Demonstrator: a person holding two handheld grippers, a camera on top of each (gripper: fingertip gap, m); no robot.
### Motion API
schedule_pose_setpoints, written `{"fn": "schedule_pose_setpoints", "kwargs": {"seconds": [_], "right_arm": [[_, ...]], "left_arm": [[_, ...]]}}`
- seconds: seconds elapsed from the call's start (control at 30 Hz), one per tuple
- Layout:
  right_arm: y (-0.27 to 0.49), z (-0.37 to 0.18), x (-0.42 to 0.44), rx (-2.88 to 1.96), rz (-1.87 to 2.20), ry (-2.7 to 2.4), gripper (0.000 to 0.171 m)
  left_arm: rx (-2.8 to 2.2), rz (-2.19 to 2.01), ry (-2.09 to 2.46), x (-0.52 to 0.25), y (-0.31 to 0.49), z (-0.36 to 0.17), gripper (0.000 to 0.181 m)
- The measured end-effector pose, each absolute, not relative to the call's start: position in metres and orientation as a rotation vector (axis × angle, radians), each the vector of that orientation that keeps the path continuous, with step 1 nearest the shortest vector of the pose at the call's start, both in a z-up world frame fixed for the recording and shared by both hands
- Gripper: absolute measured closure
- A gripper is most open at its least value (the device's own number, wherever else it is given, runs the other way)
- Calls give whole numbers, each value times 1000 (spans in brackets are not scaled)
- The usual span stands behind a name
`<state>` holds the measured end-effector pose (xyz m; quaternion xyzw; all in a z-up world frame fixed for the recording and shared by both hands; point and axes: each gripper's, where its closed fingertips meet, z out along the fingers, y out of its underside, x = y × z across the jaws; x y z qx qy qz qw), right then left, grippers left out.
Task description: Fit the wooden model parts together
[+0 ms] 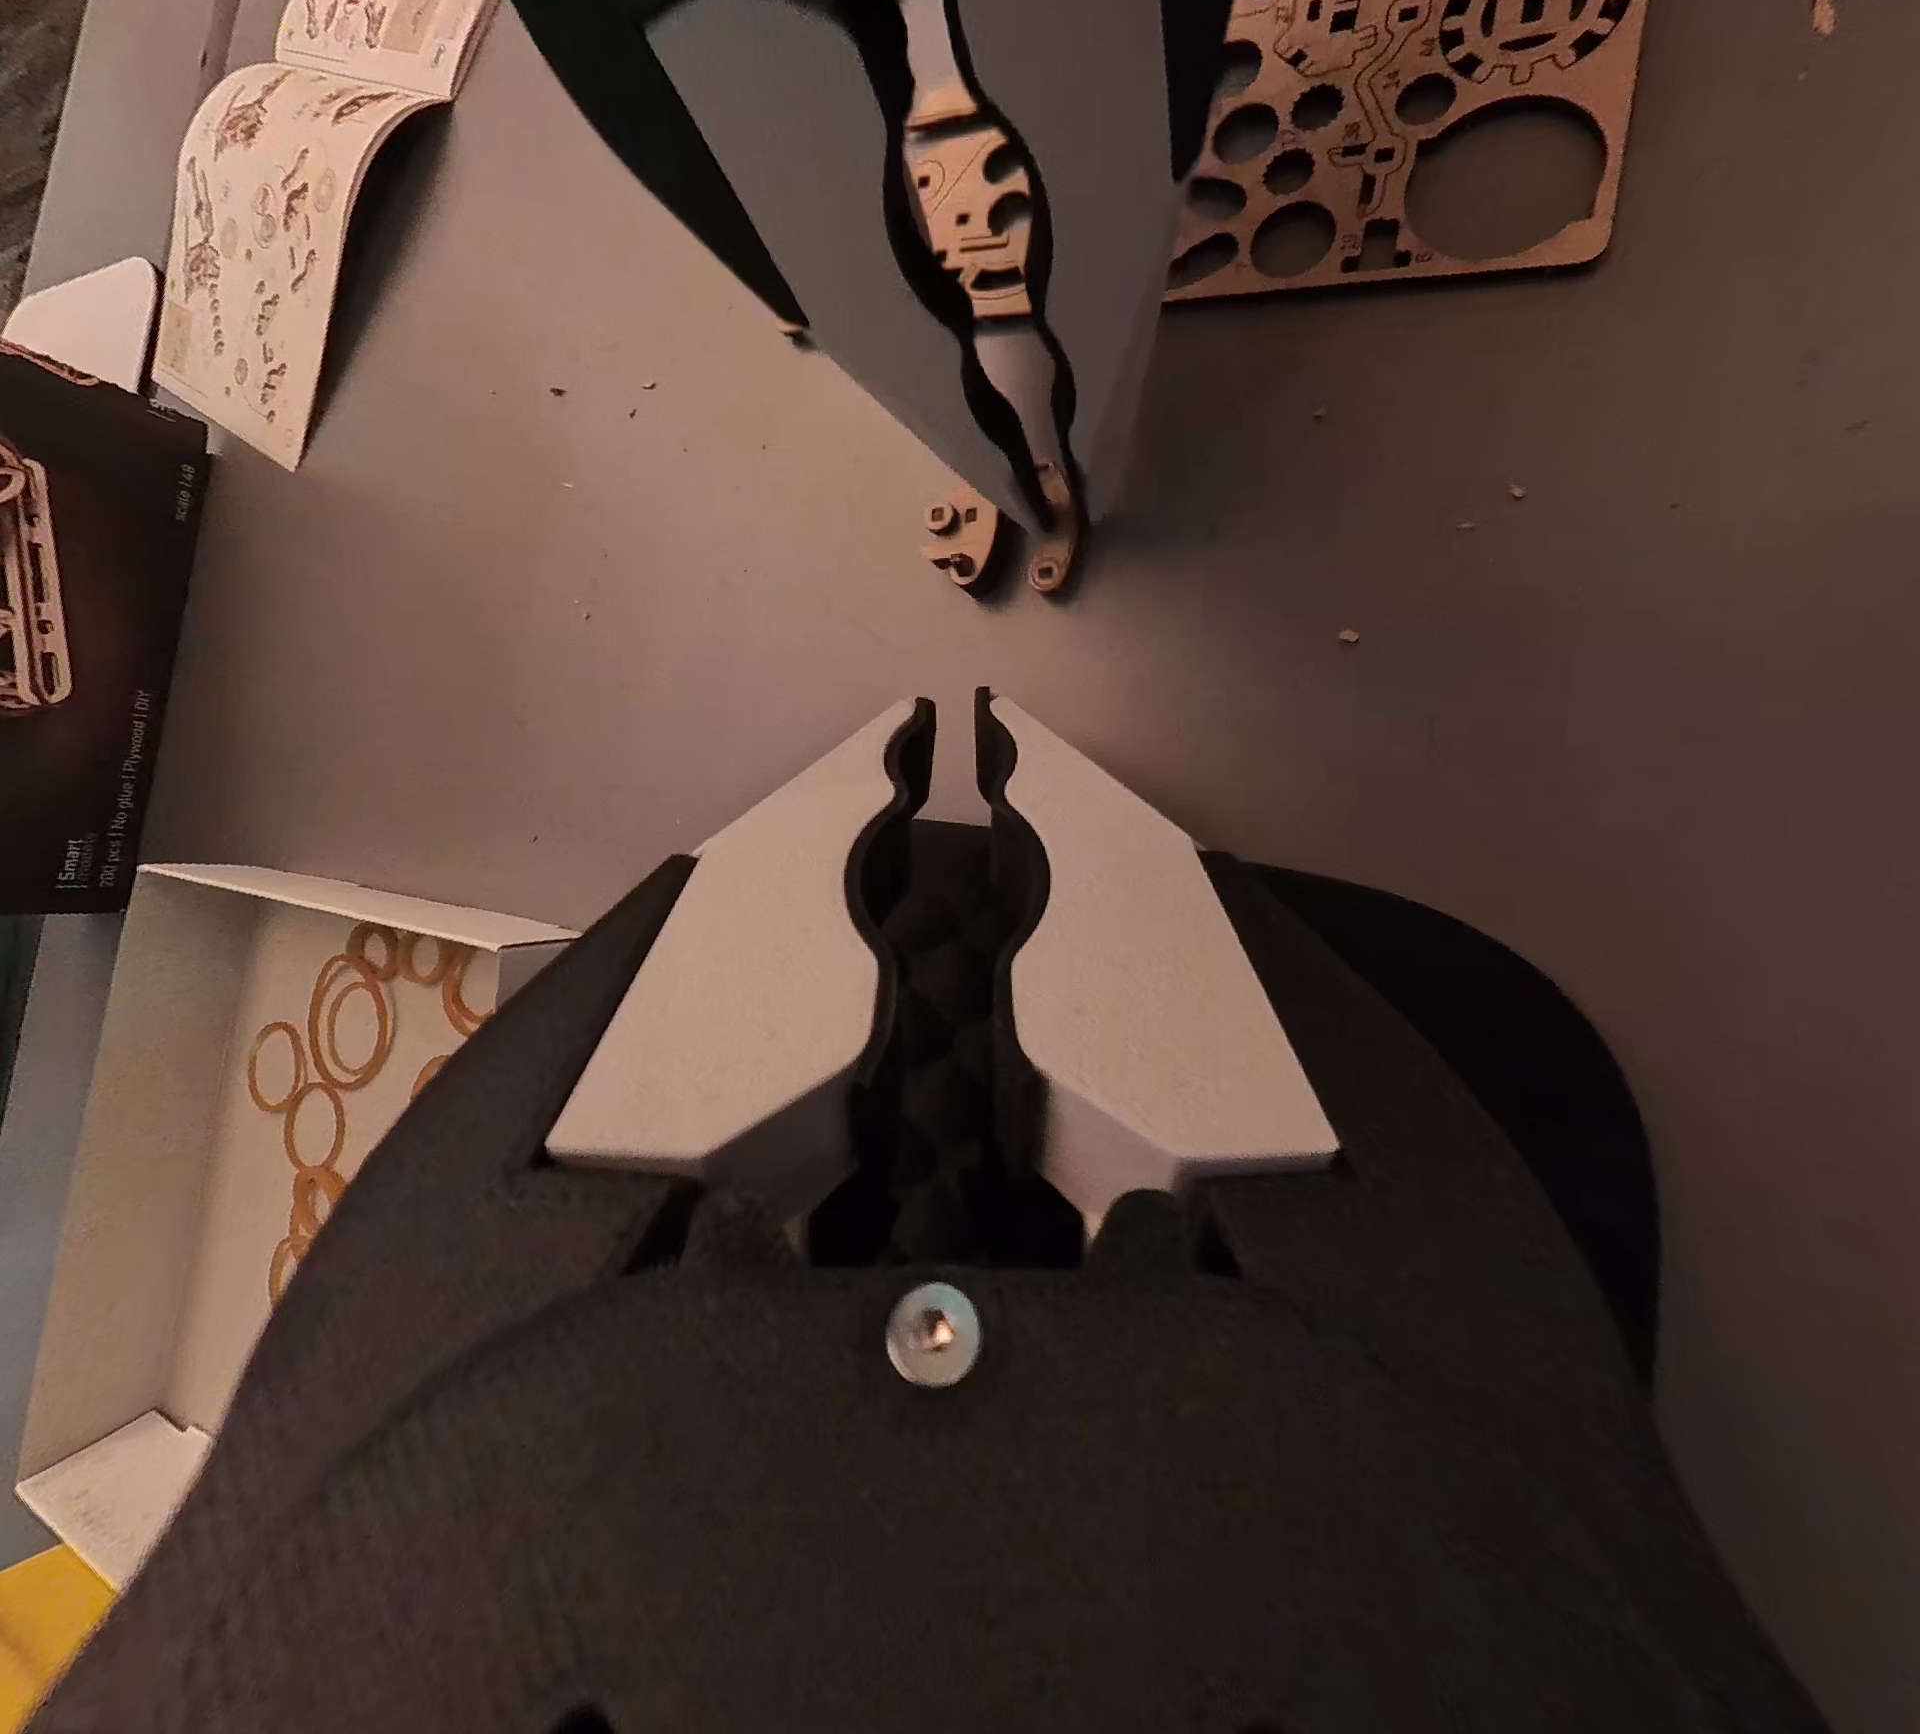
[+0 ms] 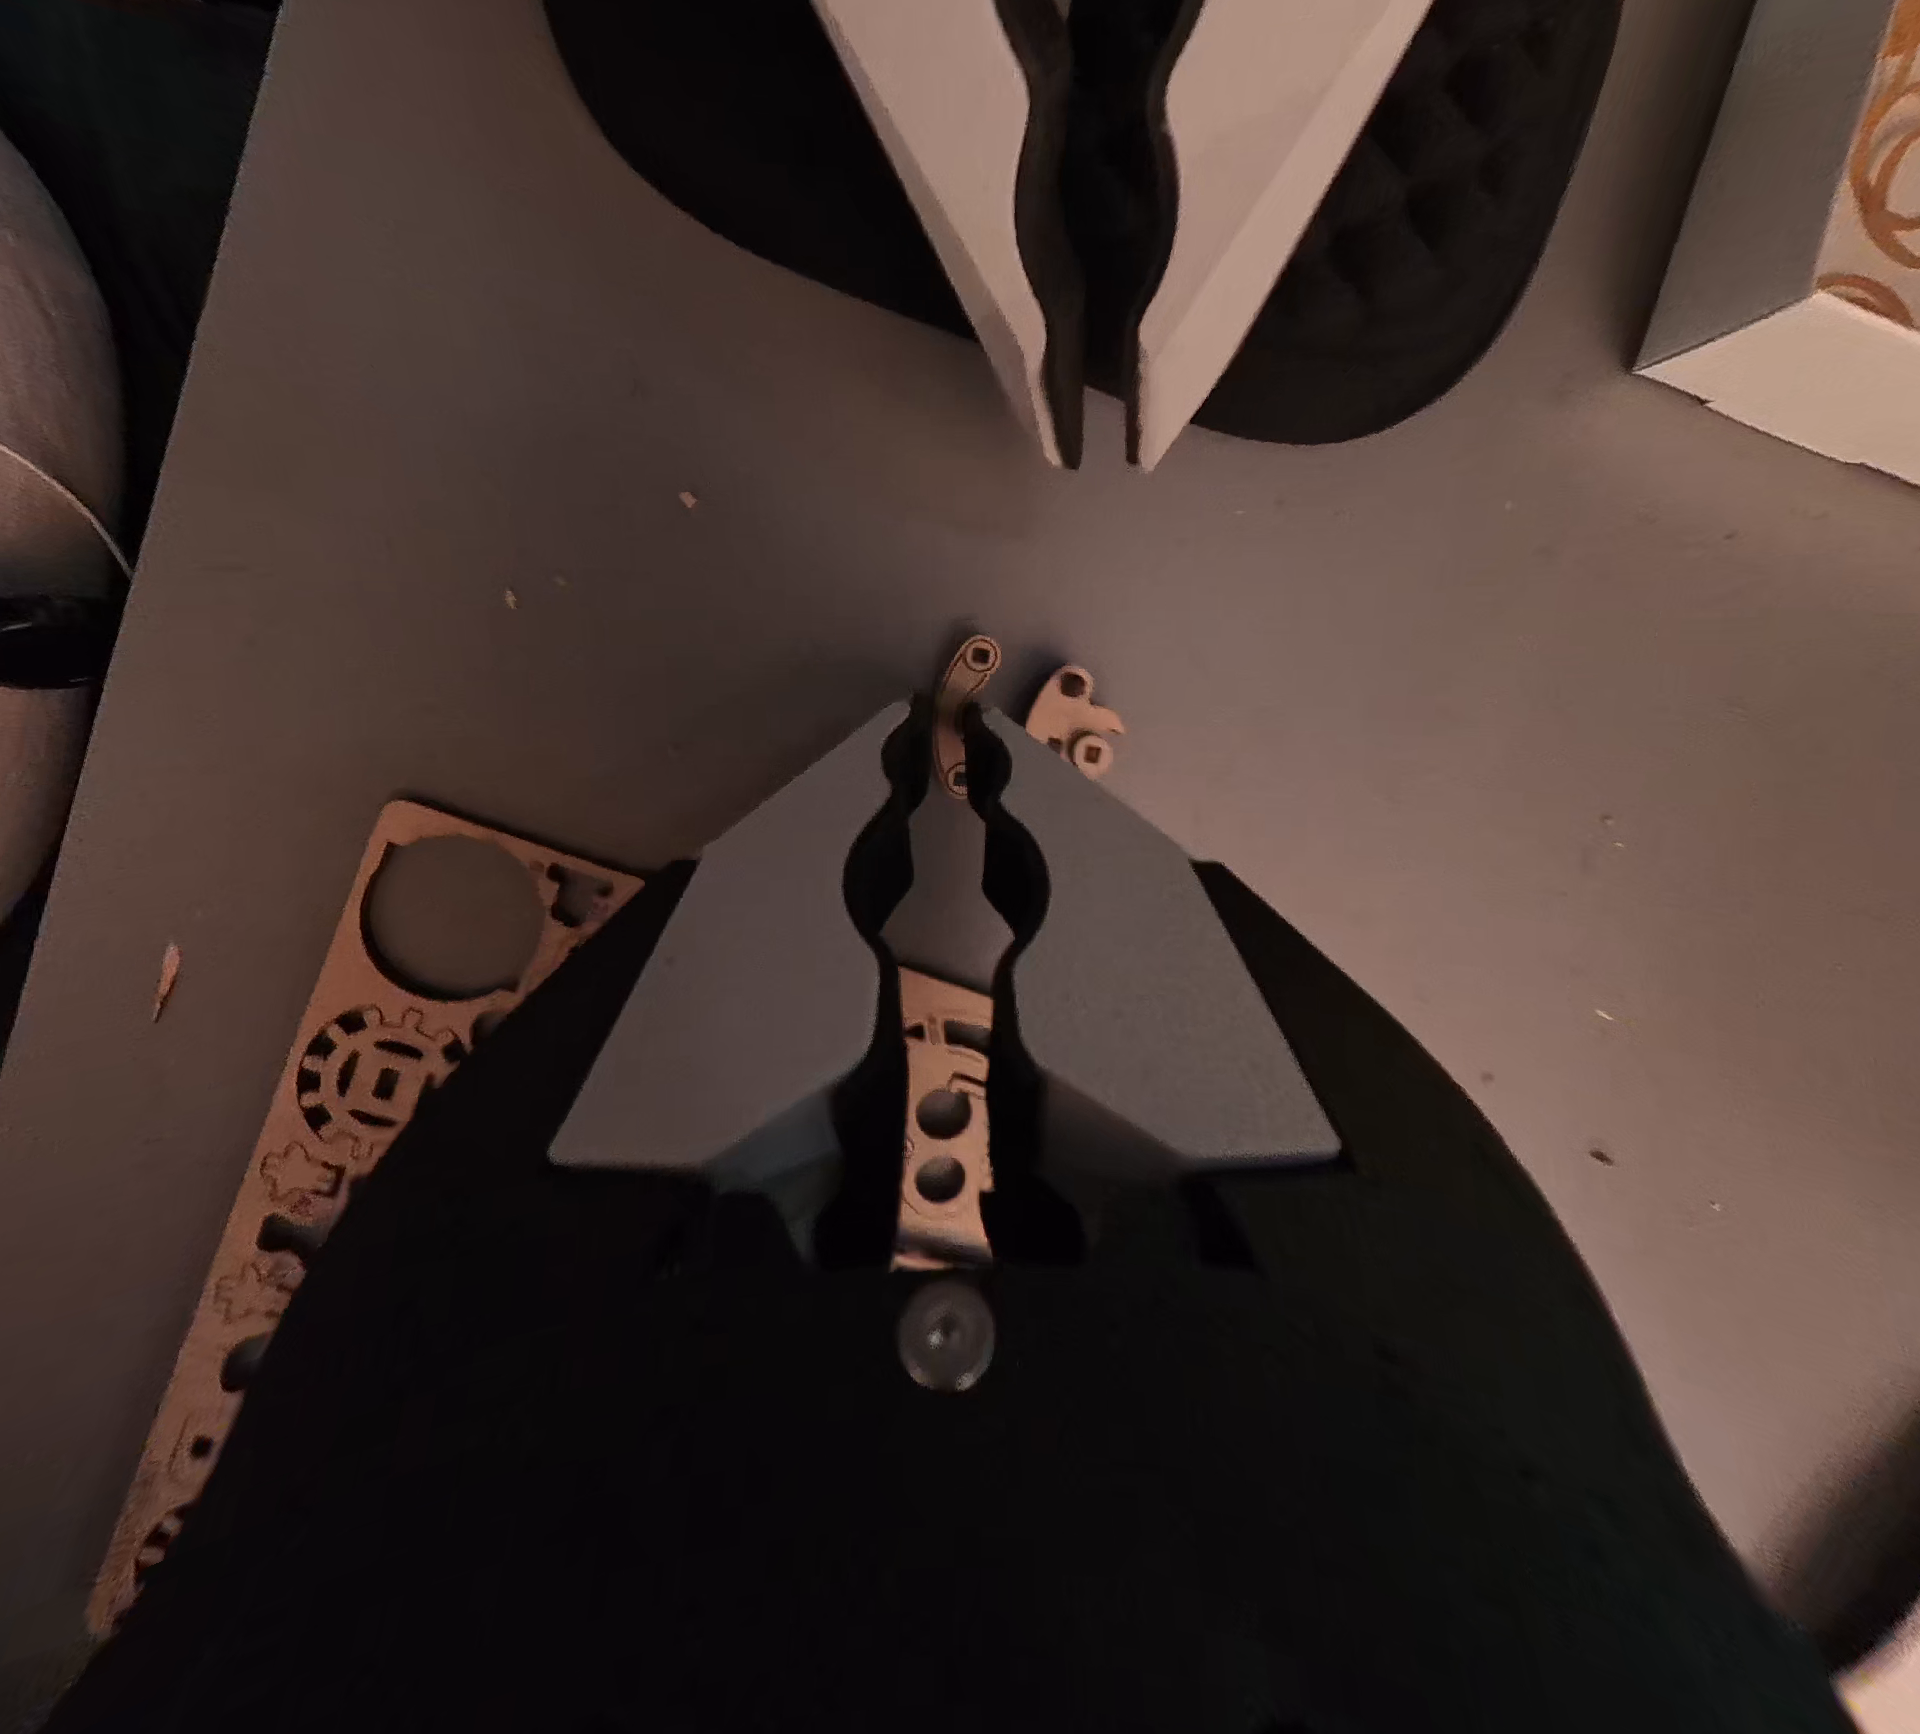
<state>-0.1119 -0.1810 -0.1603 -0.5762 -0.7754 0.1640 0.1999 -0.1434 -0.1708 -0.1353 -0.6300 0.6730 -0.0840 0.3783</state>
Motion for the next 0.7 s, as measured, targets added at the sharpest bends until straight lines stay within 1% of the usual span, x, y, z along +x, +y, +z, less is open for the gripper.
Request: {"fn": "schedule_pose_setpoints", "kwargs": {"seconds": [0.17, 0.37, 0.47, 0.7], "right_arm": [[-165, -133, -105, -1589, 504, -2121, 167], [-166, -143, -107, -1598, 565, -2199, 167], [-164, -147, -108, -1597, 549, -2207, 167], [-164, -147, -109, -1588, 554, -2229, 167]], "left_arm": [[-1615, -236, 1684, -143, -166, -134, 174], [-1623, -261, 1699, -133, -160, -142, 171], [-1628, -288, 1703, -128, -159, -144, 174], [-1618, -301, 1760, -123, -157, -146, 173]]}}
